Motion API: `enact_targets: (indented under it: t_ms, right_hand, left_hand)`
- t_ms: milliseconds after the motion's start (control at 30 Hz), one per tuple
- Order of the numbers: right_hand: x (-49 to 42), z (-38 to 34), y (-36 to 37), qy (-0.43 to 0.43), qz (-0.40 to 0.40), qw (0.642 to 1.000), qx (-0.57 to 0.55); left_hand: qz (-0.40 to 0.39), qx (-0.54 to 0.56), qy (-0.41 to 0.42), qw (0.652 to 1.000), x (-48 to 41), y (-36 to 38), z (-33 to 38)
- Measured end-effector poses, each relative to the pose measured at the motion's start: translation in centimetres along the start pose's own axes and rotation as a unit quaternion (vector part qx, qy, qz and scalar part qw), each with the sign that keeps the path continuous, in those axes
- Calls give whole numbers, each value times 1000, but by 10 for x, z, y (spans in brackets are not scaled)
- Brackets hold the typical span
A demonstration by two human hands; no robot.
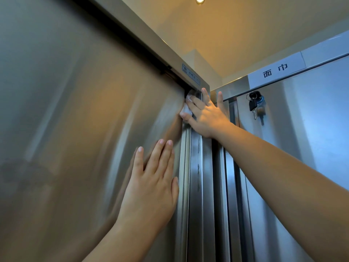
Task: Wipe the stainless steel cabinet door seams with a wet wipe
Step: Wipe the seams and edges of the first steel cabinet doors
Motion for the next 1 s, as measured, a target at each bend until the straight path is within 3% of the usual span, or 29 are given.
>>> enact_targets:
  t_ms: [600, 767, 1000]
  right_hand:
    - [71, -29, 30, -56, 44, 997, -10]
    - [100, -39, 40, -86, 31, 995, 38]
    - [32, -14, 14, -34, 2, 997, 64]
  left_hand:
    - [-17, -69, -8, 997, 4, 1, 0]
    - [-17, -79, -4, 997, 6, 3, 2]
    - [-7, -70, 0, 997, 6, 1, 2]
Point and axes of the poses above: each hand's wrist, its own x-axis away from the middle knuckle, its own y-axis out of the palm, z = x × y, the point moved 7 cm from there along -x, towards the middle knuckle, and after that the axes turned 6 degrees about -z, right-handed, at the moved point
